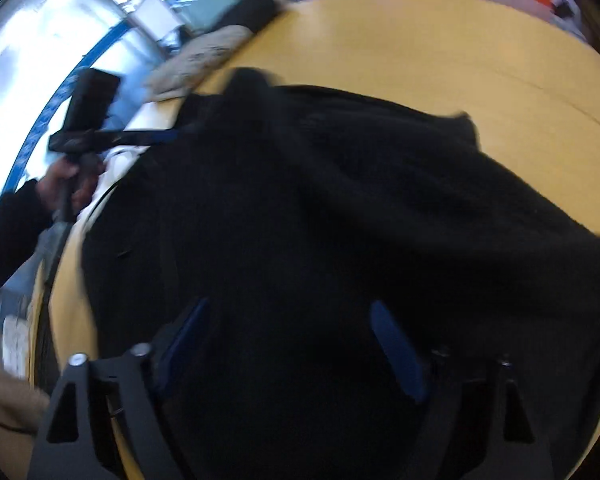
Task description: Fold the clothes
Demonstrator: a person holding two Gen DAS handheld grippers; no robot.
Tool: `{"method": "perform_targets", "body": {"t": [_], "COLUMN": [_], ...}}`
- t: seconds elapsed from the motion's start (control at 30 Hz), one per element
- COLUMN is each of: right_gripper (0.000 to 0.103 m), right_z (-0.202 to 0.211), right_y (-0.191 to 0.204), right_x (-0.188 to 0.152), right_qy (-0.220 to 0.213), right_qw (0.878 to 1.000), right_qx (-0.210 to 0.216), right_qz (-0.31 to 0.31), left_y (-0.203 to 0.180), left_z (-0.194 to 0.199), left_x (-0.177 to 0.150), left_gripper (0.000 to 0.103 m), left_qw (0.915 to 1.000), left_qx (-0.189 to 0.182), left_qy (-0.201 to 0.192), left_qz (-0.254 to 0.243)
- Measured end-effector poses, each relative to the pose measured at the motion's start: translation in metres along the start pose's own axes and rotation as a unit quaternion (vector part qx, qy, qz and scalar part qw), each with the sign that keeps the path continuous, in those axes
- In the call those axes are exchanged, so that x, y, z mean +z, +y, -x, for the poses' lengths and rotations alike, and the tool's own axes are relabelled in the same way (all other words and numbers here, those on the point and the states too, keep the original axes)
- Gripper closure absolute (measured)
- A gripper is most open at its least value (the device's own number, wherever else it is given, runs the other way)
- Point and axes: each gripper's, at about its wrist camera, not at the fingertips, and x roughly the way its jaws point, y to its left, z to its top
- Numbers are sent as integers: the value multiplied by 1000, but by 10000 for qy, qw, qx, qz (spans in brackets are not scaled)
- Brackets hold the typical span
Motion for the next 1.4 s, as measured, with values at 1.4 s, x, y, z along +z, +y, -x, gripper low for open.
{"method": "perform_targets", "body": {"t": [1.4], "right_gripper": [10], "right_z": [85], "right_y": [104], "right_x": [-333], "right_qy": [-3272], "right_qw": [8176], "right_qx": [-214], "right_qz": [-4732], "left_y": [-204], "left_z": [-37], "left_x": [-21], "left_gripper": [3], "left_qw": [8683], "left_qx": [709], "left_qy": [1272], "left_qz": [-4741]}}
